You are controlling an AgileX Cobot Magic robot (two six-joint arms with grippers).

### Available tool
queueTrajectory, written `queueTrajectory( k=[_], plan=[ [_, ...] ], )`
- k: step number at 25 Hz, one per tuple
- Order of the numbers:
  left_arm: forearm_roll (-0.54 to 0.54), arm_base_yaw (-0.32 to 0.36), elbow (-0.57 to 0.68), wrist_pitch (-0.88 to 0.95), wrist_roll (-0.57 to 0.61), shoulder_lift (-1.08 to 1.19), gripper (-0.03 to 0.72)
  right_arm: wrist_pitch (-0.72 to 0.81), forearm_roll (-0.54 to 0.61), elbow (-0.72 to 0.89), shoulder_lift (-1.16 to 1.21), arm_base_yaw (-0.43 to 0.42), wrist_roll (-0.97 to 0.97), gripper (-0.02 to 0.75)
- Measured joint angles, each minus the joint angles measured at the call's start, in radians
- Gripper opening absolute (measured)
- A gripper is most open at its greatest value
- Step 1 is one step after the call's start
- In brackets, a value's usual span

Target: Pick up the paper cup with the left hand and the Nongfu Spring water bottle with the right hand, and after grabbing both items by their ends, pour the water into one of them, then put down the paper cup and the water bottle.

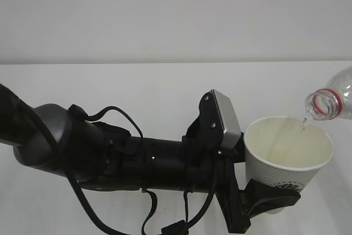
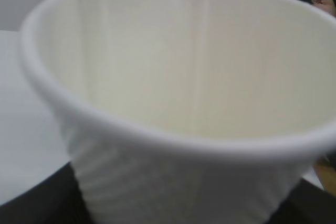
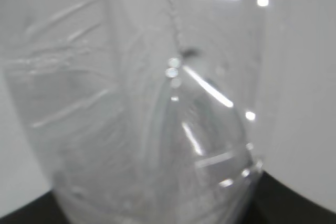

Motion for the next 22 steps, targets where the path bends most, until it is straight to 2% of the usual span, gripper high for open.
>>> queueTrajectory(
  k=[22],
  plan=[
    [0.000, 0.000, 0.000, 0.004, 0.000, 0.000, 0.534, 0.000, -0.002, 0.000, 0.000, 0.000, -0.002, 0.378]
  ],
)
